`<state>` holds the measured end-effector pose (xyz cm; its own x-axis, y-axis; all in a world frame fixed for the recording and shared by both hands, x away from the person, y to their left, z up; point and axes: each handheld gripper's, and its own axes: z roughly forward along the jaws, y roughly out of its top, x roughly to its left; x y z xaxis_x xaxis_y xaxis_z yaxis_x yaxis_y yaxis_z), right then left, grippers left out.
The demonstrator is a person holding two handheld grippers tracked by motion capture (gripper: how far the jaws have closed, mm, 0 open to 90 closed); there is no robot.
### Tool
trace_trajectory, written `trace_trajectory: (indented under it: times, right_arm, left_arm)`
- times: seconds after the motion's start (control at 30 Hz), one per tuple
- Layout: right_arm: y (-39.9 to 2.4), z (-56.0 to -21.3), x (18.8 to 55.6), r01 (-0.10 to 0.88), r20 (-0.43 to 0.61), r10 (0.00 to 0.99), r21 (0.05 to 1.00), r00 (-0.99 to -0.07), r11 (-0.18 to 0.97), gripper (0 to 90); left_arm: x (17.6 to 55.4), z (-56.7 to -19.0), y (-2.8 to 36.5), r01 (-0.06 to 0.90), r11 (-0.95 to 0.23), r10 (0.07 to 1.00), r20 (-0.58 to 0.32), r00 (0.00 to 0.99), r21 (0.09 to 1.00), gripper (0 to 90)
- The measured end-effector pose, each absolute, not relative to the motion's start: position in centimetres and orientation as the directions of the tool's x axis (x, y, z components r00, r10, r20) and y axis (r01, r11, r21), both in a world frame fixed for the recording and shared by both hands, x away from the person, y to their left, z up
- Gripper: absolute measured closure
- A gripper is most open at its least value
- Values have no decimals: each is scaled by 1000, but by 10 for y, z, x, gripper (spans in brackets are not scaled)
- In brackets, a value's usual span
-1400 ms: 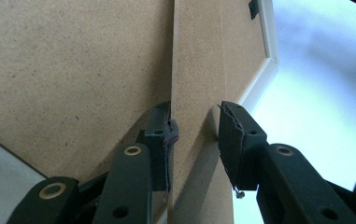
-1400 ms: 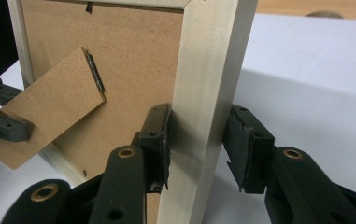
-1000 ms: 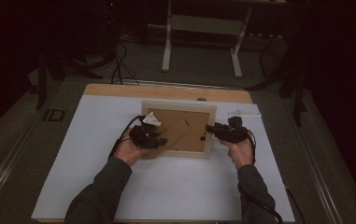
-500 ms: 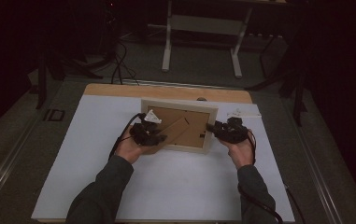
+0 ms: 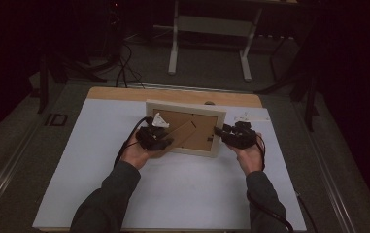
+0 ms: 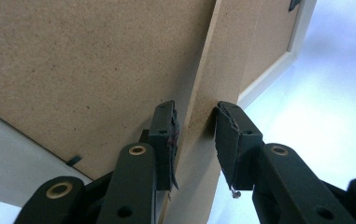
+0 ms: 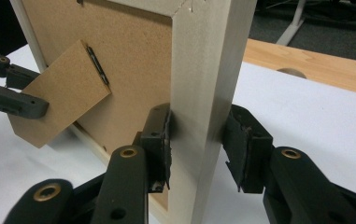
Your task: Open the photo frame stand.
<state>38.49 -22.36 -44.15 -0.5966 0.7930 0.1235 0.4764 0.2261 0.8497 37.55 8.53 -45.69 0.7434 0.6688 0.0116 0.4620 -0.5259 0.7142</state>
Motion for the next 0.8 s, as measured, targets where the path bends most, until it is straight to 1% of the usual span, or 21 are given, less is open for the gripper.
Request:
trace_trajectory:
  times: [0.23, 0.37, 0.5, 0.8]
  right_arm:
    - [-225, -445, 382, 473, 125, 790, 852, -600, 224, 622]
    - [-226, -446, 380, 469, 123, 789, 854, -602, 225, 623]
    - [-226, -446, 376, 455, 108, 782, 858, -614, 240, 622]
    - [-225, -445, 364, 425, 63, 777, 863, -626, 272, 622]
  left_arm:
    - [372, -457, 84, 451, -526, 672, 27, 740, 721, 703]
    - [369, -458, 85, 454, -514, 672, 13, 741, 728, 705]
    - [363, -457, 87, 452, -497, 664, -11, 748, 741, 726]
    - [349, -457, 88, 427, -496, 633, -22, 774, 756, 759]
